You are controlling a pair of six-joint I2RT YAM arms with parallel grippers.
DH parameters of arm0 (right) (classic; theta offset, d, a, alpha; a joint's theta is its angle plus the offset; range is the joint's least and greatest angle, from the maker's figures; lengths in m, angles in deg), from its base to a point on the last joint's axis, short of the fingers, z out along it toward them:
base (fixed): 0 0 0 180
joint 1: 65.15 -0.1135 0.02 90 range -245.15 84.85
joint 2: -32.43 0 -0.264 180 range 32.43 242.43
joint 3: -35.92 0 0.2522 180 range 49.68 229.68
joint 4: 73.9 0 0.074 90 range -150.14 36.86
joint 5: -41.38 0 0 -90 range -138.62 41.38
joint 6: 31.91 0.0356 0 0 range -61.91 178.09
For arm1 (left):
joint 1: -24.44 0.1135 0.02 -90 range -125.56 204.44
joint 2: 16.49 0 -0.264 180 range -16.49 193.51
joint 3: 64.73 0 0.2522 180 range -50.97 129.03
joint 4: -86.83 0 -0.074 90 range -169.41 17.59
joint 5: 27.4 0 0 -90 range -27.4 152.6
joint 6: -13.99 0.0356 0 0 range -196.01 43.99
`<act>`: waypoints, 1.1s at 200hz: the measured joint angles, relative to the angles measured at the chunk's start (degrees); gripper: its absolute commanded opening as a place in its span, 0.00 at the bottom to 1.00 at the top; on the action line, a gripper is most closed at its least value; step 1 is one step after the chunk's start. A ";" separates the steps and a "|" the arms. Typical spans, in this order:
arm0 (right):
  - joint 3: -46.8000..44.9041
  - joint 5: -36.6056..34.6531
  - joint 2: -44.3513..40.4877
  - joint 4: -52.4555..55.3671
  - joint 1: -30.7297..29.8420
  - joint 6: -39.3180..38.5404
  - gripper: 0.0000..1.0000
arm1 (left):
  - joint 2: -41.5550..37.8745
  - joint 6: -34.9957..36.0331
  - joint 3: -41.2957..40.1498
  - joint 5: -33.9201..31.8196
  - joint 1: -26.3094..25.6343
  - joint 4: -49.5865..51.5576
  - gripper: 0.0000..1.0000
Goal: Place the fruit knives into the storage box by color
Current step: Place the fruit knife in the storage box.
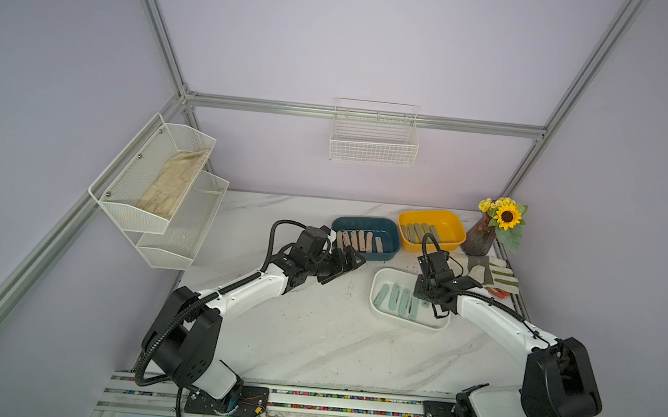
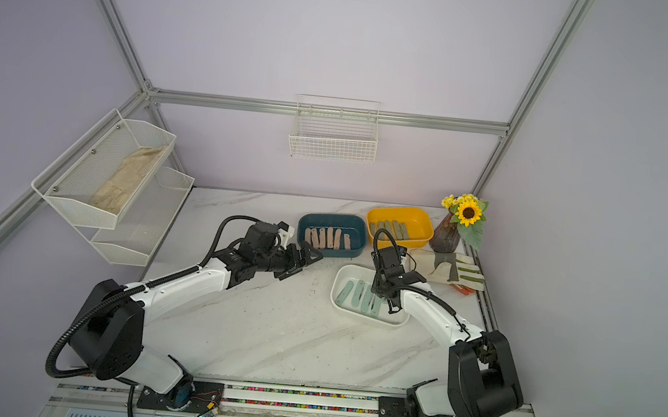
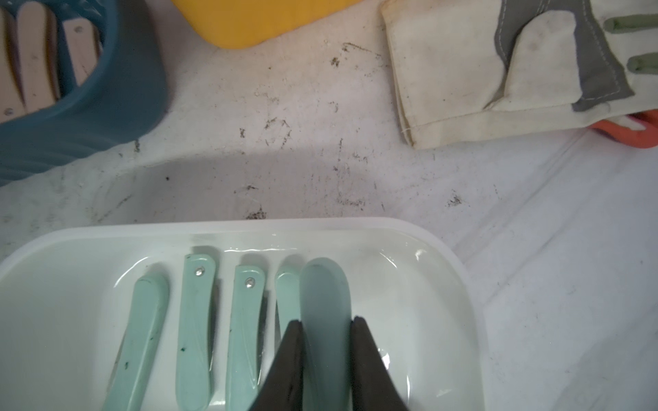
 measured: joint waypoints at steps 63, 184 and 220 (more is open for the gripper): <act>-0.02 -1.95 8.55 0.83 0.00 0.90 0.26 | 0.39 -0.11 1.05 1.95 -0.26 -1.36 1.00; 8.15 -3.15 -6.43 6.91 0.00 0.76 0.97 | -1.31 0.46 1.18 -0.07 -0.26 0.90 1.00; 14.88 -0.09 -12.98 4.13 0.00 -0.98 0.97 | -9.57 4.81 1.18 -8.63 -0.24 8.00 1.00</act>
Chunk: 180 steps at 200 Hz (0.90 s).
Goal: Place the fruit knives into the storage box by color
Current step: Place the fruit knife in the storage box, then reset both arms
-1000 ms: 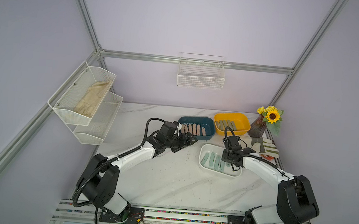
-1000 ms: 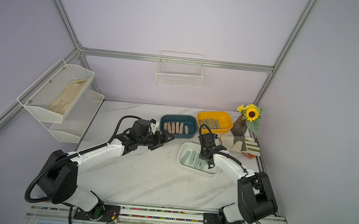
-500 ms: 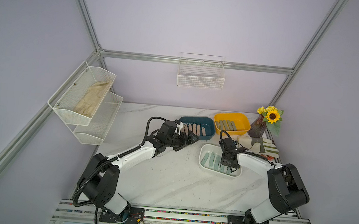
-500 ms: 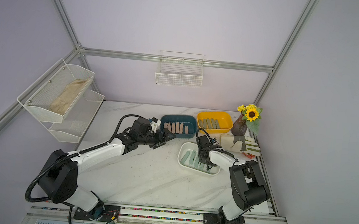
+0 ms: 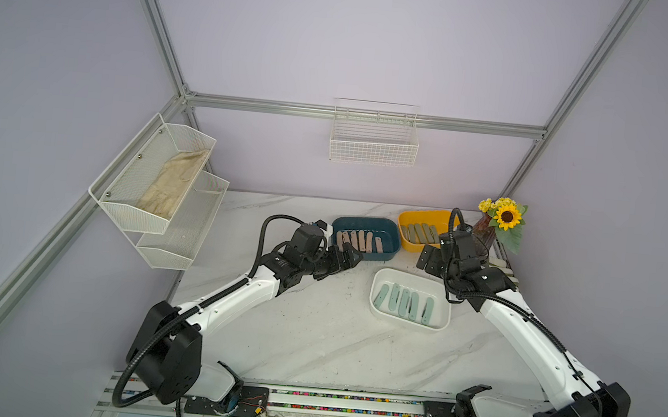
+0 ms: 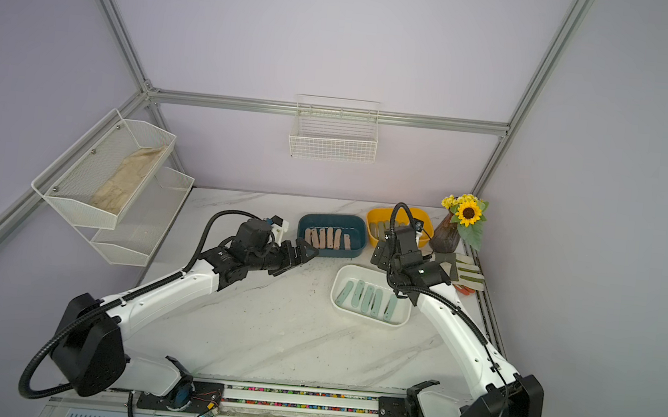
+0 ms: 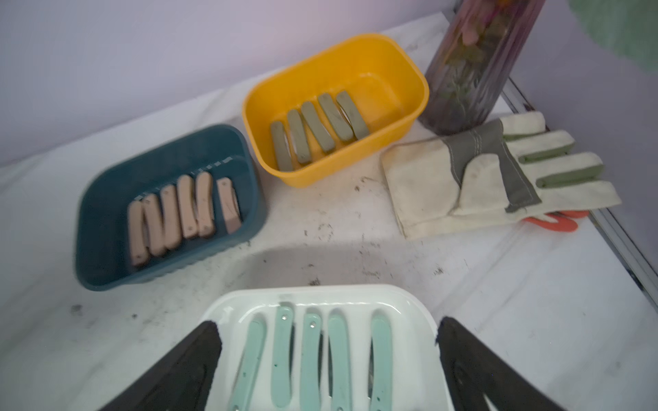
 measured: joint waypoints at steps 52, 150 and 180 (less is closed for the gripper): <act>-1.01 -1.20 -2.08 -13.88 0.02 -1.33 0.97 | -14.75 12.98 -0.11 -24.48 1.55 7.39 1.00; -19.82 -9.97 2.64 -48.48 8.87 -15.45 0.97 | -28.13 37.94 -21.00 -49.42 16.13 -12.22 1.00; -26.34 -11.34 8.63 -57.75 10.86 -19.06 0.97 | -21.90 41.90 -23.37 -51.23 17.03 -16.59 1.00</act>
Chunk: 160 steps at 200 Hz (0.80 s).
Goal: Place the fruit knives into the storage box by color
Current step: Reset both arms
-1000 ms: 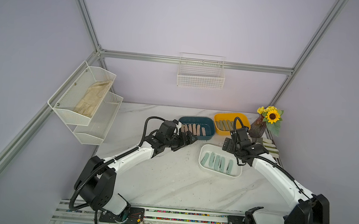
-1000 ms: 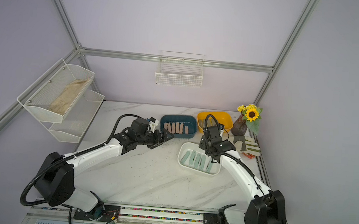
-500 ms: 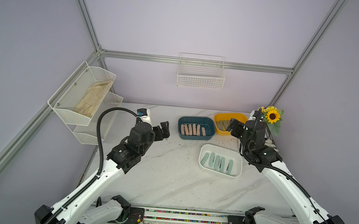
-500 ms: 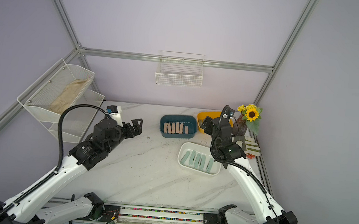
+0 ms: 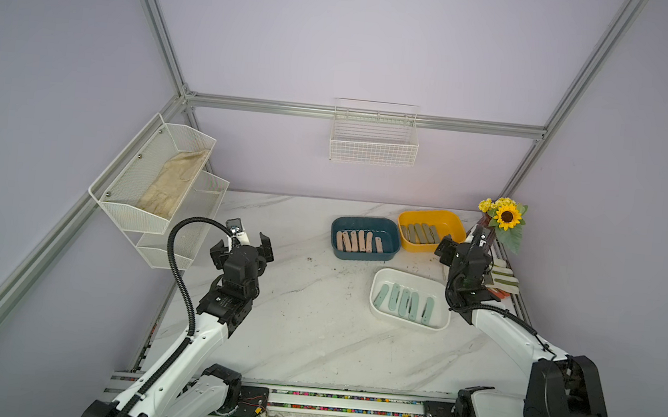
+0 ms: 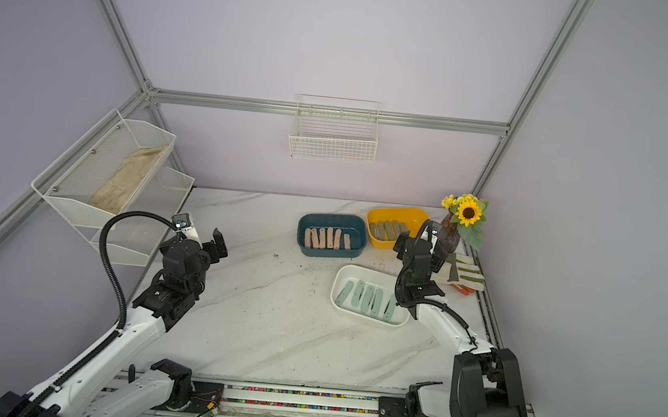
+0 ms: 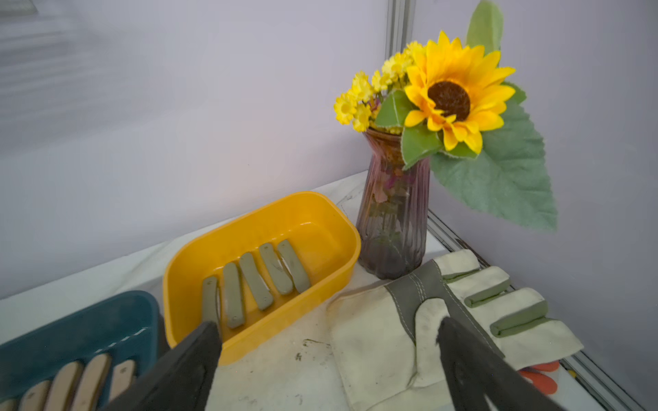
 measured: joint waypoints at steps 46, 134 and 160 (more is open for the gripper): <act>-7.06 2.62 10.05 -17.51 0.94 -6.16 0.97 | 12.24 4.44 -9.11 -0.57 2.60 -16.44 1.00; -13.05 24.02 24.63 -45.68 8.31 -10.32 0.97 | 33.53 8.55 -13.64 11.47 11.02 -44.81 1.00; -12.68 24.61 24.61 -46.40 9.73 -10.03 0.97 | 35.34 8.63 -13.64 15.58 12.28 -45.55 1.00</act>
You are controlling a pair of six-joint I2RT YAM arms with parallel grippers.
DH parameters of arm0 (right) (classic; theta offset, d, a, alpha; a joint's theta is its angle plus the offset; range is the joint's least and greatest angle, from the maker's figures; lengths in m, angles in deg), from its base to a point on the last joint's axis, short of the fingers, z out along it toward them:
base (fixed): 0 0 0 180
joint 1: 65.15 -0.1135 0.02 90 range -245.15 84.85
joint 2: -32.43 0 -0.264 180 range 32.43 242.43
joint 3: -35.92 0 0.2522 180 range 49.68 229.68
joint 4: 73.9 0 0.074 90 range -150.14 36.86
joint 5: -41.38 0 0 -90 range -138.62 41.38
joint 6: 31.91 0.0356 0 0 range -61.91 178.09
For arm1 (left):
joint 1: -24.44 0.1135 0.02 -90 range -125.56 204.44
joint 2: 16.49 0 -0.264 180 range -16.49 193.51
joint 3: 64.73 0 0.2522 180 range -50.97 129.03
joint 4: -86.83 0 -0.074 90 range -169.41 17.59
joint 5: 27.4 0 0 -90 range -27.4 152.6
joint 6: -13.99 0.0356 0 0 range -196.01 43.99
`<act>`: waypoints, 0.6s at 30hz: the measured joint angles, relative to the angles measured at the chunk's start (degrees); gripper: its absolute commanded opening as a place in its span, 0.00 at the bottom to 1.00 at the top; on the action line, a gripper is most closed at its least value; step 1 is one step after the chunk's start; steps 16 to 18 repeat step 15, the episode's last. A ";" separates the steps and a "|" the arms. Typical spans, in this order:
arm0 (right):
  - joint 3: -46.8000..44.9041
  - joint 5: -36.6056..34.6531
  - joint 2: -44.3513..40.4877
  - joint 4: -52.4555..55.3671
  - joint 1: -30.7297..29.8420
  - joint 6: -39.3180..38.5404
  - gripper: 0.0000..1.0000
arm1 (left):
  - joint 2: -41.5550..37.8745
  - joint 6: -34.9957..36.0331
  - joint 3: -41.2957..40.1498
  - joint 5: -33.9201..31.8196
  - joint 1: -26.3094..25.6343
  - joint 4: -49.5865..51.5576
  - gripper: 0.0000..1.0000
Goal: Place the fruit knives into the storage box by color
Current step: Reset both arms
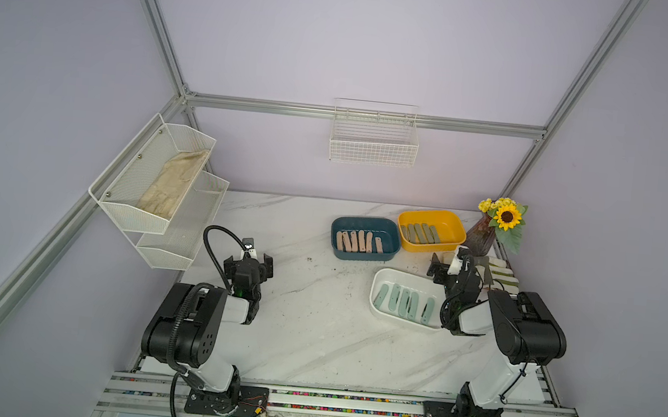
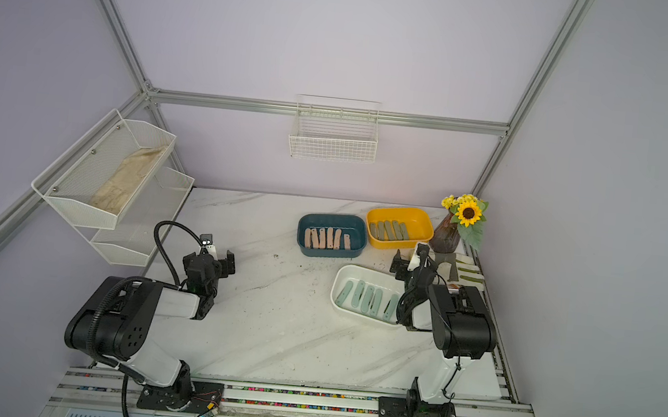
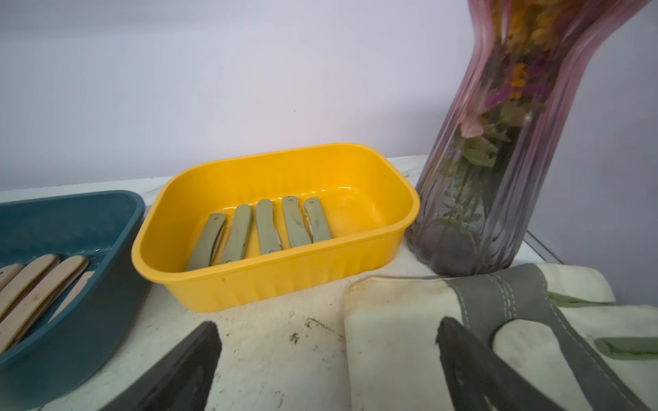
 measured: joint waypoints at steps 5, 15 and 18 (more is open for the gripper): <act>0.00 -0.02 0.00 -0.37 0.00 0.09 0.97 | -0.02 -0.22 0.00 3.37 2.12 -0.81 1.00; 0.26 -0.15 0.00 -0.57 -0.15 0.09 0.97 | -0.07 -0.20 0.00 5.99 2.21 -2.67 1.00; 0.26 -0.15 0.00 -0.57 -0.15 0.09 0.97 | -0.07 -0.20 0.00 5.99 2.21 -2.67 1.00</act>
